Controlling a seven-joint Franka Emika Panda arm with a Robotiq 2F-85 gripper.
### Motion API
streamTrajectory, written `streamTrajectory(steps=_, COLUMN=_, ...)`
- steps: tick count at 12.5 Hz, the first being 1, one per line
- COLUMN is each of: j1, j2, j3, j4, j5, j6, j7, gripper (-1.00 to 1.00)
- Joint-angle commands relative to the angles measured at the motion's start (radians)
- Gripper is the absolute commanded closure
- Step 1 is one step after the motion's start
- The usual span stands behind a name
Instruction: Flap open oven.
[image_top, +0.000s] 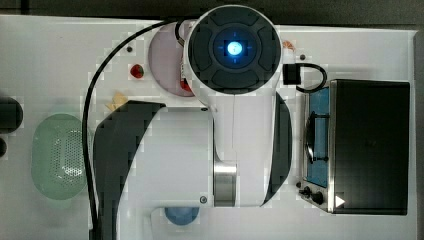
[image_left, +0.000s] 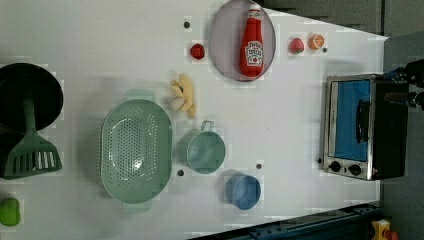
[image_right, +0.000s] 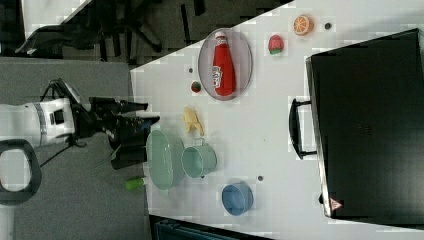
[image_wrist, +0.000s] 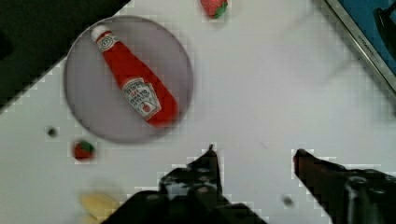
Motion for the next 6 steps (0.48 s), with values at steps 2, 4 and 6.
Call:
streamTrajectory(steps=2, j1=-0.008, j2=-0.339, j3=-0.057, j4=-0.156, j5=-0.008, j6=-0.204, j7=0.104, gripper=-0.81)
streamTrajectory(steps=4, j1=-0.008, j2=-0.339, j3=-0.057, j4=-0.156, j5=-0.008, j6=-0.204, j7=0.104, gripper=-1.00)
streamTrajectory(steps=6, j1=-0.008, j2=-0.339, j3=-0.057, j4=-0.156, j5=-0.008, j6=-0.204, j7=0.104, gripper=-0.90)
